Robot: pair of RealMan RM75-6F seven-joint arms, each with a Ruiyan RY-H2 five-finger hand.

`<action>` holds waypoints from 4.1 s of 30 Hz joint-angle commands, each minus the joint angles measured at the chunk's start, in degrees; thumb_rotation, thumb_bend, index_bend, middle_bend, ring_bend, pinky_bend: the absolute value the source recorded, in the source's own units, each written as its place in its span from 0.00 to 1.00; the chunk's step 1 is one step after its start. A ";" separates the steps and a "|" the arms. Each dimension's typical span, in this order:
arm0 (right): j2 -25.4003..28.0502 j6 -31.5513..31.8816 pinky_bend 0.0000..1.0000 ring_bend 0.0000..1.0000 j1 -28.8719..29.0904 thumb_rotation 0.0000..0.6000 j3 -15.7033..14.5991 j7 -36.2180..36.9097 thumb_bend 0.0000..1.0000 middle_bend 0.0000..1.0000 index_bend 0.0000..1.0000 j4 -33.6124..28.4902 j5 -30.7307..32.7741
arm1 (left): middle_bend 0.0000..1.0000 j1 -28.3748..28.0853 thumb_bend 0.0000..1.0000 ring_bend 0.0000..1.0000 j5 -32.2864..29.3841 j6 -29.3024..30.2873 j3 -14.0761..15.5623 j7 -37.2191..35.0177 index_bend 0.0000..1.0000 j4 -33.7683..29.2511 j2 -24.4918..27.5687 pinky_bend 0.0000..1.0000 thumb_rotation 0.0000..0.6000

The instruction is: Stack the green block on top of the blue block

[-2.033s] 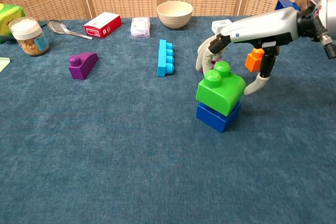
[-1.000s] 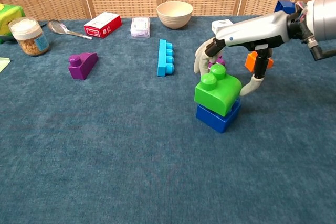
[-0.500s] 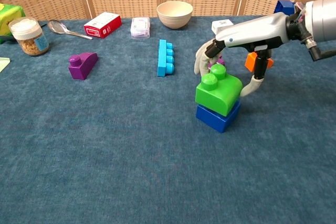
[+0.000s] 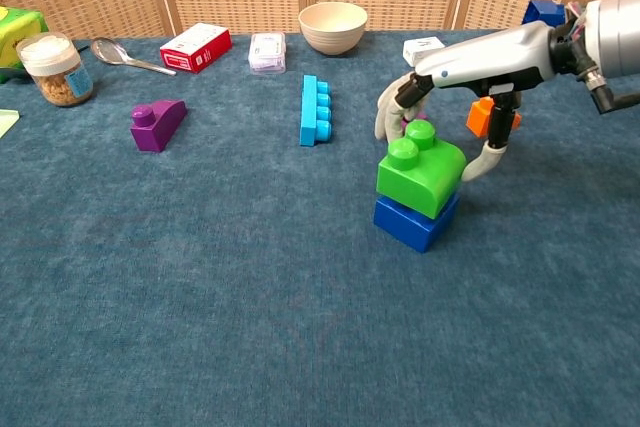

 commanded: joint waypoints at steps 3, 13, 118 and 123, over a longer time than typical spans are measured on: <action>0.00 0.03 0.22 0.09 0.08 1.00 -0.22 0.14 0.18 0.23 0.54 0.09 -0.01 | 0.09 0.00 0.31 0.00 0.09 0.14 -0.10 0.14 0.23 -0.13 0.05 0.00 0.92; -0.16 0.30 0.22 0.09 0.22 1.00 -0.55 0.08 0.19 0.22 0.46 0.26 -0.12 | 0.09 0.18 0.31 0.00 0.18 0.44 -0.18 -0.09 0.23 -0.15 0.25 0.00 0.91; -11.42 8.09 0.00 0.00 -10.66 0.23 9.72 -20.13 0.19 0.10 0.07 -4.60 7.84 | 0.09 1.51 0.31 0.00 -0.22 -0.44 1.08 -4.79 0.23 1.87 -0.20 0.00 0.91; -12.87 7.71 0.00 0.00 -10.69 0.23 9.45 -19.38 0.19 0.10 0.07 -2.92 7.70 | 0.09 1.74 0.31 0.00 -0.16 -0.47 1.28 -4.99 0.23 2.04 -0.08 0.00 0.91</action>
